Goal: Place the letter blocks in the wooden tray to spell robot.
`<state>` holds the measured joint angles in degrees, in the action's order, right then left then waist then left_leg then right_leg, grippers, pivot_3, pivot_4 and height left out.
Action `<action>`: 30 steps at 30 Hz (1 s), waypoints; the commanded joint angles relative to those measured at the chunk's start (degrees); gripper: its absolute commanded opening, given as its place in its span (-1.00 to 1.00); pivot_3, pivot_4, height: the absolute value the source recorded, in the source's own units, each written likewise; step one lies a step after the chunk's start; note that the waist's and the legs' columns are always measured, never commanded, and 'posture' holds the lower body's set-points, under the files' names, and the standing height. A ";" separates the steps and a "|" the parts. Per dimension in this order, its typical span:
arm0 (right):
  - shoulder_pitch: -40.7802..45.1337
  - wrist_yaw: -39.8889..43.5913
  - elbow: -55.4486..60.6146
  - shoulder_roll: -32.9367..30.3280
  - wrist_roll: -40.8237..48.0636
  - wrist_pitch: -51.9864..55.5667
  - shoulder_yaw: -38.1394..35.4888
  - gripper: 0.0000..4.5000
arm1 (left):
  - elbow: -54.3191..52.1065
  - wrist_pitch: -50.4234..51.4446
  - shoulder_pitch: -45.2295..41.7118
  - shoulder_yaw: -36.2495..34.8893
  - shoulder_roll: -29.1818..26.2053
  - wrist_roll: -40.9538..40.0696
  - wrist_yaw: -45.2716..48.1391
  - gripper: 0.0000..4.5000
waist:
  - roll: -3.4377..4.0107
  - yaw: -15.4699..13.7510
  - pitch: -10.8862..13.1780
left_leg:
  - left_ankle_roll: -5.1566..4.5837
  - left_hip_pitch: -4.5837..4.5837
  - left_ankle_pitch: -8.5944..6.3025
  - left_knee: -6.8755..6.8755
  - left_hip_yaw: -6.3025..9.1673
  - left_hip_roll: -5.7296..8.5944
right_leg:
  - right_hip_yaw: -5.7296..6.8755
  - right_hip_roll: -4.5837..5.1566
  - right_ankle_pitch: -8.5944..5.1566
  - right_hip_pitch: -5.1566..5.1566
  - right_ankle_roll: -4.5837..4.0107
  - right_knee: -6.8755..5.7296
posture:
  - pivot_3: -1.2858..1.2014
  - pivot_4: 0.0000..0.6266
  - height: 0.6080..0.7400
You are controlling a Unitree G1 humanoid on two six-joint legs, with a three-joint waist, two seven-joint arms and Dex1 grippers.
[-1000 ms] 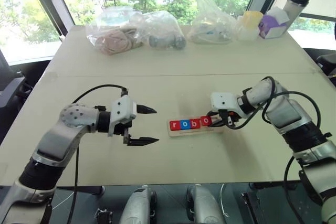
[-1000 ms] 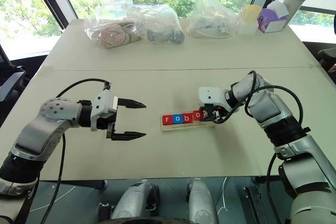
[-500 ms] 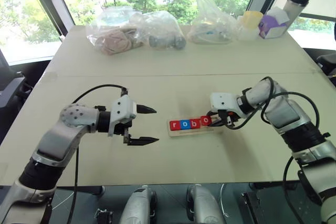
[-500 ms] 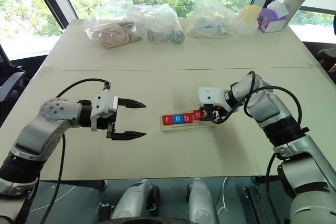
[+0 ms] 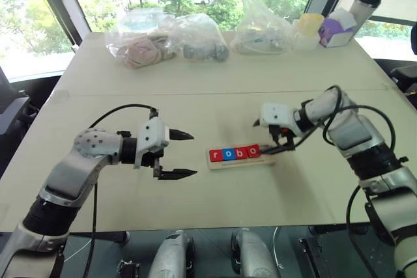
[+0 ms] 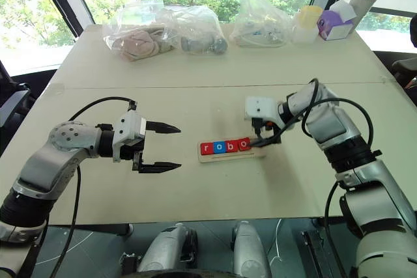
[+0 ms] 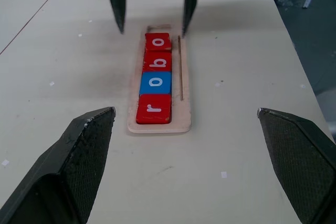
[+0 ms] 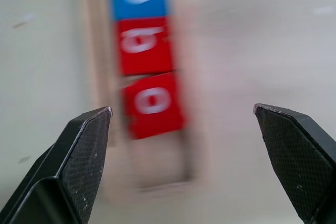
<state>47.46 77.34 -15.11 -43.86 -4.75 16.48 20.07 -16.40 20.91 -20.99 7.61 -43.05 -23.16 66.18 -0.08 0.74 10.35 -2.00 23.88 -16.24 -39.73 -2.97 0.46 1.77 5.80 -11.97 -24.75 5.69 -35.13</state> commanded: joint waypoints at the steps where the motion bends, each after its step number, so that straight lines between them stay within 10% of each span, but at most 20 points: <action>1: 1.71 -3.68 -3.61 0.04 -0.88 -2.80 -2.45 0.98 | -1.68 -0.30 -0.52 -1.24 -0.29 -0.57 0.02 1.00 | 0.00 -0.14 0.00 | 0.00 0.00 0.00 0.00 0.00 -0.01 | 0.00 0.00 0.00 0.00 0.00 0.00 | 0.03 -0.52 1.00; 30: -1.40 -9.40 -3.13 -0.51 -3.40 -6.17 -2.94 0.98 | -1.02 -0.23 -1.50 -0.96 -0.03 -0.50 0.25 1.00 | 0.00 -0.07 0.00 | 0.01 -0.01 0.01 0.00 -0.01 -0.07 | 0.00 -0.08 0.07 0.02 0.13 -0.01 | 0.03 -0.52 1.00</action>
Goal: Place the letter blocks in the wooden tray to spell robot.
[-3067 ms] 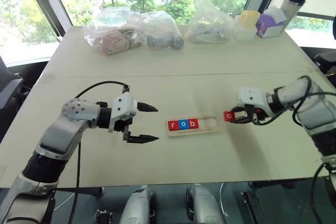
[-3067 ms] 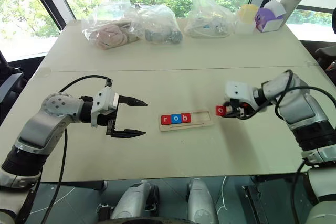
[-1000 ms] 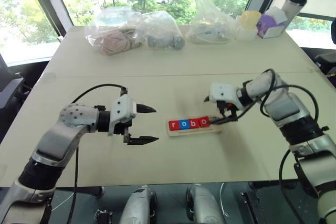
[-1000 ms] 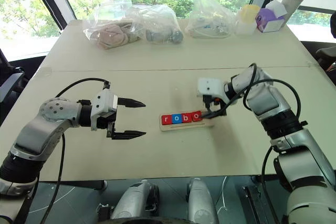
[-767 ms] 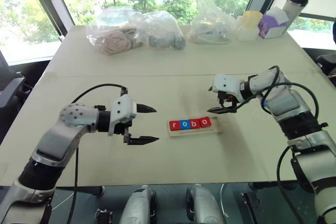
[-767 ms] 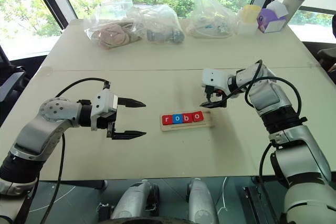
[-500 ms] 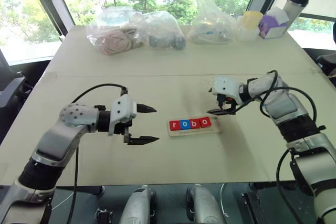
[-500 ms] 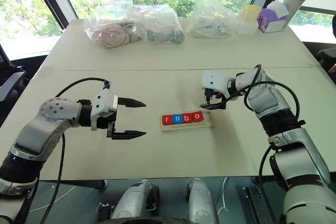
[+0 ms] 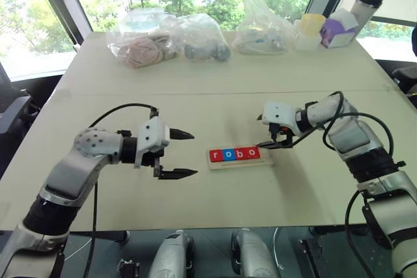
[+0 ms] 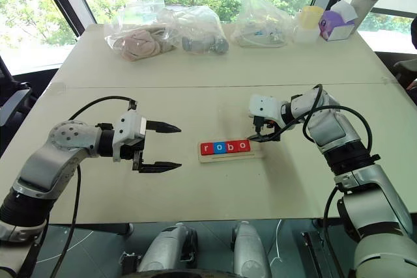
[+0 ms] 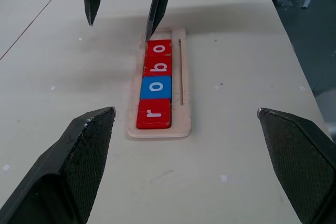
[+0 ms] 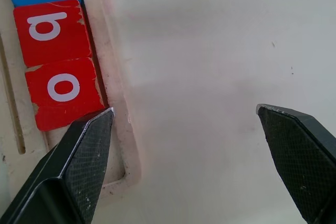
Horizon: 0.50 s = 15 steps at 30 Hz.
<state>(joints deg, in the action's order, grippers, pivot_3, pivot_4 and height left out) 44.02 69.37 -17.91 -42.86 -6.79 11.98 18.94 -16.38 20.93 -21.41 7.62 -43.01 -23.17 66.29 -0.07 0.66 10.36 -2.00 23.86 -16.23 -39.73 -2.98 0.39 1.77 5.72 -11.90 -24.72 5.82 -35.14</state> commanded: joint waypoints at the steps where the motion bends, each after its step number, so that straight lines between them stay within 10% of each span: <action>1: 2.35 -1.70 -0.83 -1.87 -1.78 -2.27 -1.79 0.98 | -1.07 -0.26 -1.07 -0.97 -0.06 -0.49 0.14 1.00 | 0.00 -0.01 0.00 | 0.00 0.00 0.00 0.00 0.00 0.00 | 0.00 0.00 0.00 0.00 0.00 0.00 | 0.03 -0.52 1.00; 8: 2.98 -0.12 1.26 -7.47 0.36 1.01 -6.21 0.98 | -1.81 -0.13 -0.67 -0.84 0.23 -0.64 -0.22 1.00 | 0.00 -0.01 0.00 | 0.00 0.00 0.00 0.00 0.00 0.00 | 0.00 0.00 -0.04 0.00 -0.07 0.02 | 0.03 -0.52 1.00; 15: 0.33 -19.25 -2.33 -4.22 0.95 18.48 -17.82 0.98 | -0.97 -1.20 -0.55 1.03 1.82 0.31 0.12 1.00 | 0.00 -0.02 -0.01 | 0.05 -0.03 0.03 0.00 0.00 -0.03 | -0.01 0.01 -0.08 0.02 -0.15 -0.01 | 0.03 -0.52 1.00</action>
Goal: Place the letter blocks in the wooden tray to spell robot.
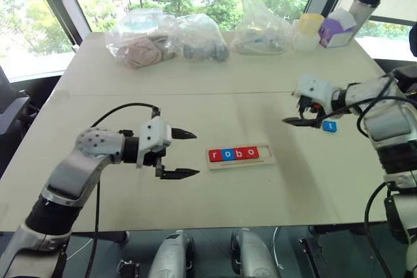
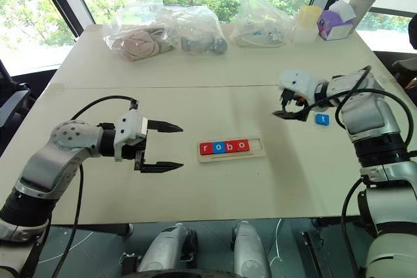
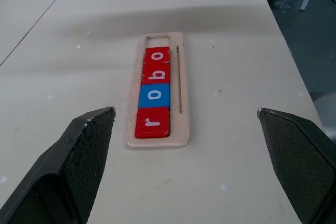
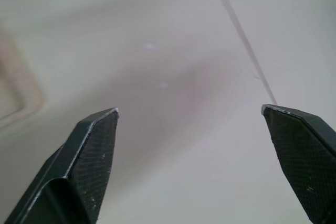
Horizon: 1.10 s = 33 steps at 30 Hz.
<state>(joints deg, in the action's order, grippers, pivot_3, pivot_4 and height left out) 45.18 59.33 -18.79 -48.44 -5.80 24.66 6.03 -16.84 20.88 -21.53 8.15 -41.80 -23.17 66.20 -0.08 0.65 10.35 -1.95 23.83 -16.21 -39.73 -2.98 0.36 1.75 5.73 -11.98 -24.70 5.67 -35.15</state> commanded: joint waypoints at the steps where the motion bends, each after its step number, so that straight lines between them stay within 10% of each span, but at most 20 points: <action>1: -0.83 -13.78 -2.79 2.51 -0.87 9.16 -6.30 0.98 | -0.41 -1.16 -0.55 0.67 0.89 0.29 0.25 1.00 | 0.00 0.00 0.00 | 0.01 0.00 0.00 0.00 0.00 0.00 | 0.00 0.01 0.00 0.01 0.00 0.00 | 0.03 -0.52 1.00; 10: -3.96 -40.32 -0.80 12.39 1.15 29.52 -21.78 0.98 | 1.49 -1.99 -1.77 1.47 1.80 0.84 1.03 1.00 | 0.03 0.02 -0.01 | 0.03 0.01 0.02 0.02 0.00 0.02 | -0.02 0.06 0.00 -0.02 -0.02 -0.01 | 0.03 -0.52 1.00; 25: -5.58 -49.35 -0.40 18.83 8.89 37.09 -29.68 0.98 | 1.74 -2.04 -2.25 1.13 1.73 1.28 1.59 1.00 | 0.03 0.19 -0.02 | 0.01 0.01 0.02 0.02 0.00 -0.01 | -0.03 -0.06 0.09 0.01 0.14 -0.01 | 0.03 -0.52 1.00; 31: -5.96 -50.19 -0.83 18.77 10.56 37.26 -29.37 -0.32 | 1.33 -1.79 -2.16 0.86 1.52 1.08 1.43 1.00 | 0.02 -0.03 -0.02 | 0.01 -0.11 0.02 0.02 0.03 -0.02 | -0.03 -0.09 0.08 0.13 0.14 0.00 | 0.03 -0.52 1.00; 33: -6.40 -49.72 0.88 18.43 11.32 38.69 -29.03 -0.49 | 1.18 -1.65 -2.14 0.69 1.36 0.92 1.47 1.00 | 0.01 0.00 -0.03 | 0.01 -0.11 0.02 0.02 0.05 -0.01 | -0.03 -0.09 0.01 0.16 0.01 0.02 | 0.03 -0.52 1.00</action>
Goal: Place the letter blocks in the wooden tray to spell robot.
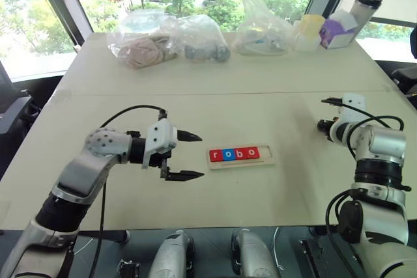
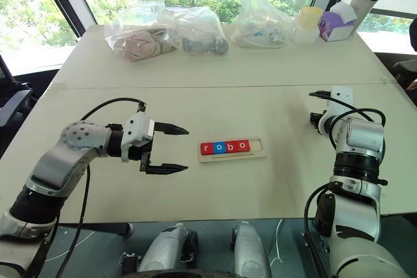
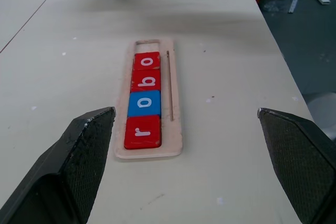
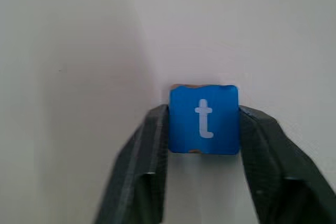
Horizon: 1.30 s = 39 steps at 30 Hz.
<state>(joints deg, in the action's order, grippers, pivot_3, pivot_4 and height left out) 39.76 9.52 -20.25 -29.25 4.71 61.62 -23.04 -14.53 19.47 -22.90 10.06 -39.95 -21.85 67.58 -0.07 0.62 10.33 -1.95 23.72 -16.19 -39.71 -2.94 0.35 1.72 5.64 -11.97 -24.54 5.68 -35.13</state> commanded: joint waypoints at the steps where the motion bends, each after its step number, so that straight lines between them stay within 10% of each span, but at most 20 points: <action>1: -1.49 0.63 4.41 -1.05 1.31 3.37 0.51 -0.49 | -1.13 -0.19 -0.85 -1.30 -0.58 -0.50 0.19 1.00 | 0.00 0.04 0.00 | 0.00 0.00 0.00 0.00 -0.01 0.00 | -0.01 0.00 -0.01 0.00 -0.01 0.01 | 0.03 -0.52 1.00; 14: -21.10 4.29 52.28 1.28 11.53 30.88 3.28 -0.49 | 1.66 -3.89 -3.07 0.44 -1.05 1.34 3.99 1.00 | 0.01 -0.06 -0.01 | 0.00 -0.03 0.00 0.21 0.07 -0.02 | 0.00 -0.02 -0.03 -0.12 -0.03 0.02 | 0.03 -0.52 1.00; 36: -21.18 -0.33 52.16 4.87 12.26 30.88 4.15 -0.49 | 1.30 -3.19 -2.92 0.21 0.29 1.70 3.37 1.00 | 0.01 0.03 0.00 | 0.00 -0.02 -0.01 0.25 0.02 -0.03 | -0.02 -0.01 -0.05 -0.15 -0.03 0.10 | 0.03 -0.52 1.00; 39: -21.31 0.20 52.52 4.29 13.03 30.88 4.99 0.12 | 0.96 -2.89 -2.68 0.19 0.27 1.57 2.89 1.00 | 0.01 0.05 0.00 | 0.00 -0.02 0.00 0.25 0.02 -0.03 | -0.02 -0.01 -0.05 -0.15 -0.03 0.10 | 0.03 -0.52 1.00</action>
<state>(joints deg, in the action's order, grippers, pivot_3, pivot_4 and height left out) 17.81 9.44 31.15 -23.95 17.10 92.09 -18.28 -11.68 16.67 -25.43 10.90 -39.75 -19.71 70.80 -0.06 0.67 10.32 -1.95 23.70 -16.19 -39.46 -2.92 0.31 1.70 5.62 -12.02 -24.69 5.65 -35.03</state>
